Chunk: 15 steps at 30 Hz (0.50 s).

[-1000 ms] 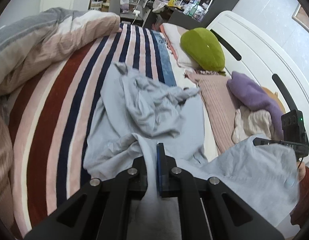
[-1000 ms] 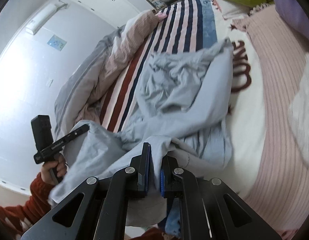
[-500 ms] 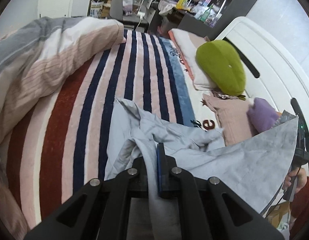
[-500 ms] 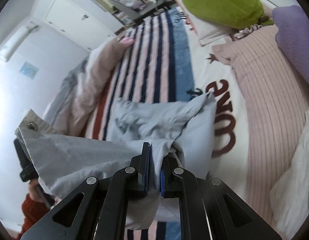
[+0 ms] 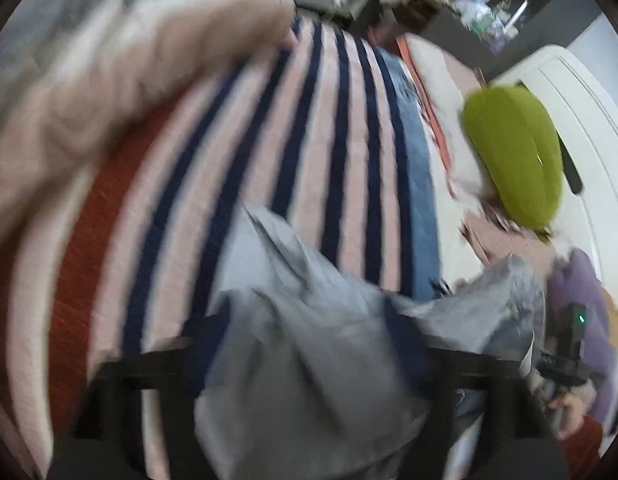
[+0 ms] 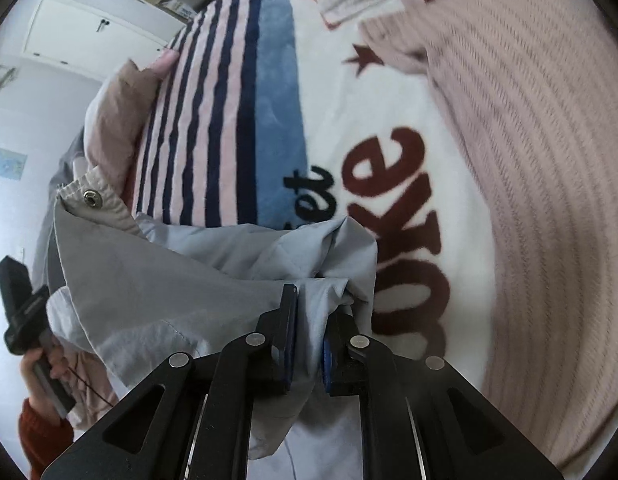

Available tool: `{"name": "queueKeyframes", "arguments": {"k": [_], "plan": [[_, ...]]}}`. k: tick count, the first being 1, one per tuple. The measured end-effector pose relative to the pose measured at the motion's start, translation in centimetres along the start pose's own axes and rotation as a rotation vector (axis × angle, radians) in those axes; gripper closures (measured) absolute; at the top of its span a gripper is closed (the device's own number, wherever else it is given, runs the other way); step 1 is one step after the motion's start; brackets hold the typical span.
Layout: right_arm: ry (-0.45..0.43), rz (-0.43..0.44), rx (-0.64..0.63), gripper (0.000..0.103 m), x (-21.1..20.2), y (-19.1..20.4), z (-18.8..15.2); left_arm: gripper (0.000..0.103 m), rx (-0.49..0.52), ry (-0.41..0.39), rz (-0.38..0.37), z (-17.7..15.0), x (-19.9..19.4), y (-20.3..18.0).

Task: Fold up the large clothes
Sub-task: 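Lift the hem with both grippers and fold it over the jacket body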

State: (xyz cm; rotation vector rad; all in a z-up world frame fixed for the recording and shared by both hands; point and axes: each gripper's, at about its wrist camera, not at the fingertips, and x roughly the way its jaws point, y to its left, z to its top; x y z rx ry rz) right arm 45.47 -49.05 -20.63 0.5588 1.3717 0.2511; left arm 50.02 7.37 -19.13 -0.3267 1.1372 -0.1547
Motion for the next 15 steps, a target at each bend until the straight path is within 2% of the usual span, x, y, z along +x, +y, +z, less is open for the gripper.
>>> {"name": "queueKeyframes", "arguments": {"k": [1, 2, 4, 7, 12, 15], "plan": [[0.003, 0.004, 0.0, 0.098, 0.1, -0.2, 0.1, 0.015, 0.014, -0.04, 0.0, 0.5, -1.1, 0.1], [0.008, 0.013, -0.002, 0.098, 0.2, -0.4, 0.2, 0.015, 0.014, -0.044, -0.008, 0.9, -1.6, 0.3], [0.019, 0.027, -0.004, 0.097, 0.2, -0.7, 0.3, 0.015, 0.018, -0.02, -0.006, 1.4, -2.0, 0.4], [0.053, 0.065, 0.005, 0.092, 0.0, -1.0, 0.6, 0.015, 0.081, -0.015, 0.019, 1.0, -2.6, 0.0], [0.118, 0.16, 0.067, 0.081, -1.0, -1.8, 1.3, 0.015, 0.073, -0.038, -0.054, -0.3, -3.9, 0.2], [0.115, 0.169, 0.059, 0.073, -2.1, -1.4, 1.5, 0.015, 0.082, -0.049, -0.077, -0.5, -5.0, 0.2]]}}
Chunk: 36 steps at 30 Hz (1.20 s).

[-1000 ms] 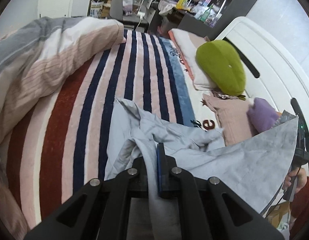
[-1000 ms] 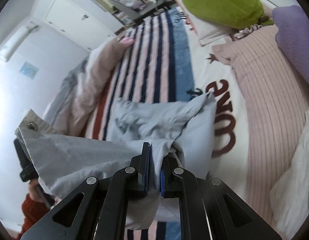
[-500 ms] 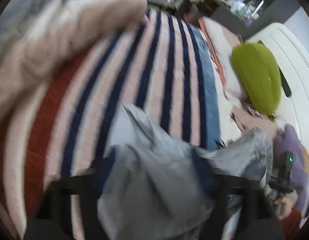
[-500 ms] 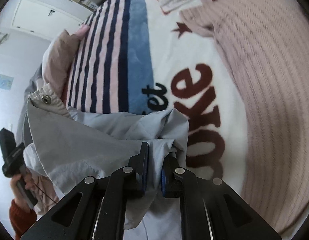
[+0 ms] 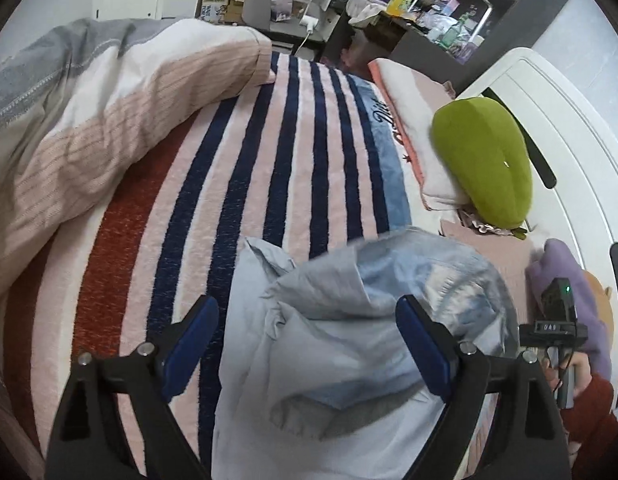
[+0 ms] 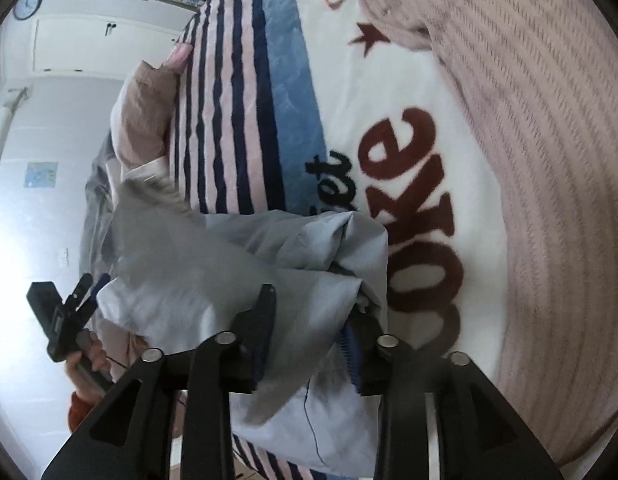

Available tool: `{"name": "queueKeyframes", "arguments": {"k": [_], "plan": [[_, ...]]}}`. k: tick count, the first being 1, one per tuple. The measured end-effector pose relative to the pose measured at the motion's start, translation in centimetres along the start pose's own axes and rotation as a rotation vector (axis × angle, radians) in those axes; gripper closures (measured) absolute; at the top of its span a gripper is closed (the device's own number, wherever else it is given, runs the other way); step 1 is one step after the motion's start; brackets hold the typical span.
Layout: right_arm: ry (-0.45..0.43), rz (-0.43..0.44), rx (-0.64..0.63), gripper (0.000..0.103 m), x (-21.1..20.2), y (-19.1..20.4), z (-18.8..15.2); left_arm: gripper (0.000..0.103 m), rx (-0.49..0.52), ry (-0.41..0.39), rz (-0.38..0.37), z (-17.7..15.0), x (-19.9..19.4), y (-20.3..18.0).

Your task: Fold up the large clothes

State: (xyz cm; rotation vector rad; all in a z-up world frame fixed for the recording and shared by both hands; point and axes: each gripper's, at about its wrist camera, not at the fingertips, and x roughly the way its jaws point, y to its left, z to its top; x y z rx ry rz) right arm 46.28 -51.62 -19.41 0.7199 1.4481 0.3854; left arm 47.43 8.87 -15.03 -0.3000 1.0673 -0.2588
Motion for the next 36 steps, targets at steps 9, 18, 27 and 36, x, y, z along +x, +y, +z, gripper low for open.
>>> {"name": "queueKeyframes", "arguments": {"k": [9, 18, 27, 36], "plan": [[-0.165, -0.067, -0.135, 0.031, -5.2, 3.8, -1.4, 0.015, 0.089, 0.033, -0.127, -1.6, -3.0, -1.2], [-0.102, -0.109, -0.258, 0.031, -2.6, 5.5, -6.2, 0.015, 0.064, 0.164, -0.068, -7.2, 0.8, 0.1], [-0.042, -0.14, -0.179, 0.031, -0.4, -0.2, -11.8, 0.016, -0.008, 0.221, -0.022, -11.9, 5.0, 2.4], [0.031, -0.102, -0.227, 0.044, 3.3, -1.5, -16.7, 0.051, -0.049, 0.289, -0.01, -14.3, 6.5, 2.8]]}}
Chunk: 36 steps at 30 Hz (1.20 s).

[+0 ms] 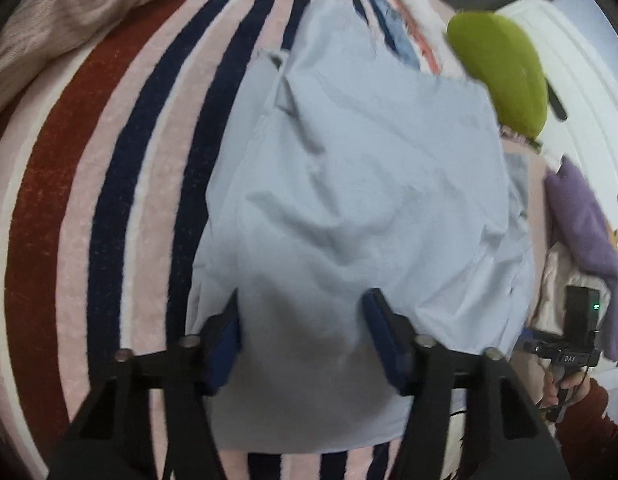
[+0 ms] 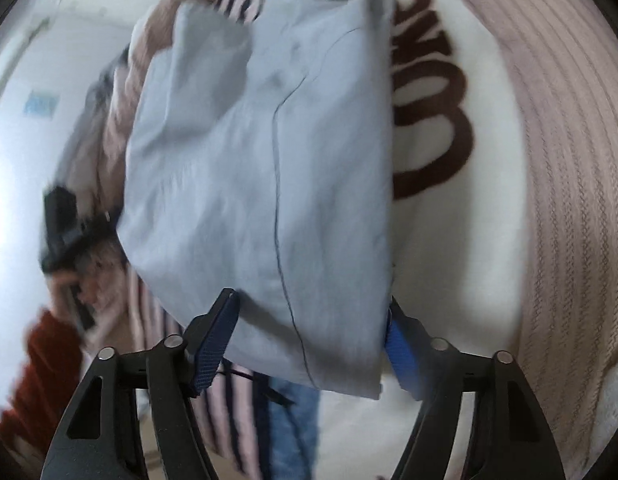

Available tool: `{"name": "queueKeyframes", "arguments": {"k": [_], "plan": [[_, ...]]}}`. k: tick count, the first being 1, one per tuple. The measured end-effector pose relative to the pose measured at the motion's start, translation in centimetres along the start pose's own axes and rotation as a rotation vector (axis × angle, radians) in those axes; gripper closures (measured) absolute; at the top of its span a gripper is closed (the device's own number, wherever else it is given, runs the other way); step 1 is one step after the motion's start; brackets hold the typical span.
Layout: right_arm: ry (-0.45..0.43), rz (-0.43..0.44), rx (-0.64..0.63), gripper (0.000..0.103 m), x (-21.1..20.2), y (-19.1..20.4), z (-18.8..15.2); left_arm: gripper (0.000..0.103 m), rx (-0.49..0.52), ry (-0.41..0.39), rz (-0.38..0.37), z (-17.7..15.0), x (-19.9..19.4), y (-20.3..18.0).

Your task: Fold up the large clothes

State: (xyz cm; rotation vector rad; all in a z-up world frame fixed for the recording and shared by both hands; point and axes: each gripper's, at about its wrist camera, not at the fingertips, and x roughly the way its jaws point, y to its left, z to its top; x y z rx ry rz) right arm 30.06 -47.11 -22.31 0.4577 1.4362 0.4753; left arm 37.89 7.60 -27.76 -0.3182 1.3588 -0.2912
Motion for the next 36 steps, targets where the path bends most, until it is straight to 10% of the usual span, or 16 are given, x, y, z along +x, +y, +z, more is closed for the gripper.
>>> {"name": "queueKeyframes", "arguments": {"k": [4, 7, 13, 17, 29, 36], "plan": [[0.009, -0.084, -0.035, 0.072, 0.6, 0.3, -1.1, 0.05, 0.045, 0.052, 0.127, -1.9, 1.4, -0.4], [0.033, -0.124, -0.026, 0.073, 1.6, -0.3, -2.2, 0.045, -0.008, 0.048, 0.11, -3.3, 1.7, 0.4], [0.005, -0.175, -0.027, 0.063, 1.1, 0.5, -2.5, 0.02, -0.013, -0.003, 0.033, -3.7, -0.9, 0.1], [-0.102, -0.191, -0.093, 0.018, -2.0, 1.3, -1.4, 0.005, -0.047, -0.033, -0.097, -2.8, -2.6, -0.3], [-0.05, -0.008, 0.077, 0.019, 1.8, -2.2, 5.4, 0.004, -0.044, 0.057, -0.072, 1.5, 2.2, -1.6], [0.014, 0.037, 0.079, 0.043, 4.1, -2.6, 6.1, 0.001, -0.058, 0.081, -0.051, 1.8, 4.5, -1.2]]}}
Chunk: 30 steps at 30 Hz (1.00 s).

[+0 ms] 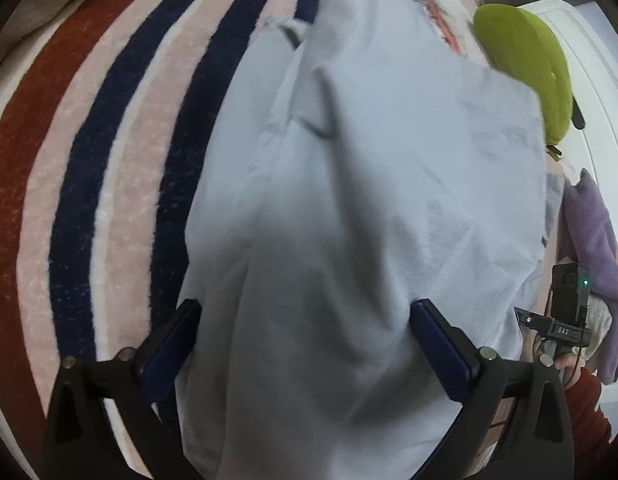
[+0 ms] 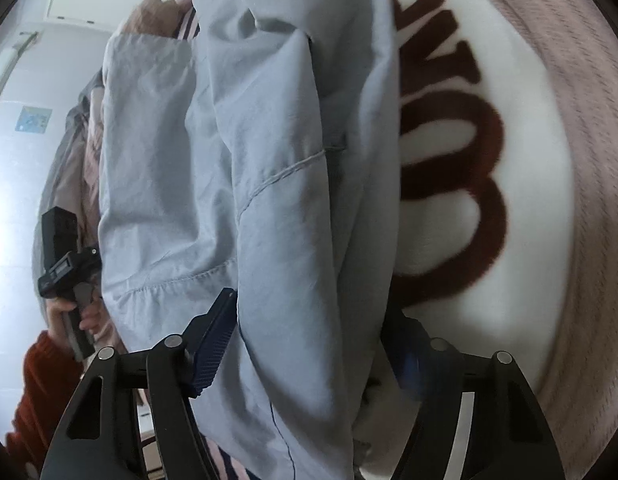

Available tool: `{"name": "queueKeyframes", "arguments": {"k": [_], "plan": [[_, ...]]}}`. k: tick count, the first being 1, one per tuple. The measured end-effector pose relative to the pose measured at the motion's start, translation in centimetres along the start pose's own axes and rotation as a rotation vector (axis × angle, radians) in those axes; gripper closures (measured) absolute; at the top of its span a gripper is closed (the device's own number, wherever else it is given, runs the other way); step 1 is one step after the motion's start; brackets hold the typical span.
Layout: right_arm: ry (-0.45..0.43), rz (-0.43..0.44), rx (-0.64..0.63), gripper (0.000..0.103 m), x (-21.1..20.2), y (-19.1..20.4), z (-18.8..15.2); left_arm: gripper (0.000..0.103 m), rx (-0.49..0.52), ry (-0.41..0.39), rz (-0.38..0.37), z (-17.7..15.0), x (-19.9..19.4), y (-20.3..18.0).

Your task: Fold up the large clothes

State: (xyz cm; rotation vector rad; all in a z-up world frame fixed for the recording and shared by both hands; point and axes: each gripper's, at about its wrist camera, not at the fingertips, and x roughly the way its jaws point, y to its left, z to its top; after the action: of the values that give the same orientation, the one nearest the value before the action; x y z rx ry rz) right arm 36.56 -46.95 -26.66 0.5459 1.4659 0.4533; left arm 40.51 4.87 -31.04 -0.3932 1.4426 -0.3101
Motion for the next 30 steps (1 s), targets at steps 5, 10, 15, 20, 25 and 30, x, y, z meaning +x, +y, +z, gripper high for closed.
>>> {"name": "queueKeyframes", "arguments": {"k": [5, 10, 15, 20, 25, 30], "plan": [[0.015, -0.005, -0.04, 0.073, 0.2, 1.4, 0.2, 0.012, -0.017, -0.026, 0.024, -0.4, -0.1, 0.0], [0.007, -0.051, -0.115, 0.084, 0.4, 4.6, 0.4, 0.063, -0.014, -0.069, 0.029, -2.3, -1.8, -1.2], [-0.008, -0.054, -0.158, 0.088, -0.4, 6.8, 0.3, 0.093, 0.014, -0.081, 0.013, -3.4, -4.6, -0.9], [-0.012, -0.069, -0.21, 0.089, -0.6, 9.7, -0.3, 0.098, 0.064, -0.102, 0.022, -5.4, -7.2, -1.8], [-0.011, -0.067, -0.27, 0.09, -1.5, 11.4, -1.1, 0.099, 0.082, -0.129, 0.033, -7.3, -9.6, -1.6], [0.003, -0.156, -0.301, 0.09, -0.4, 12.9, -1.4, 0.08, 0.076, -0.109, 0.054, -7.9, -9.0, -0.1]]}}
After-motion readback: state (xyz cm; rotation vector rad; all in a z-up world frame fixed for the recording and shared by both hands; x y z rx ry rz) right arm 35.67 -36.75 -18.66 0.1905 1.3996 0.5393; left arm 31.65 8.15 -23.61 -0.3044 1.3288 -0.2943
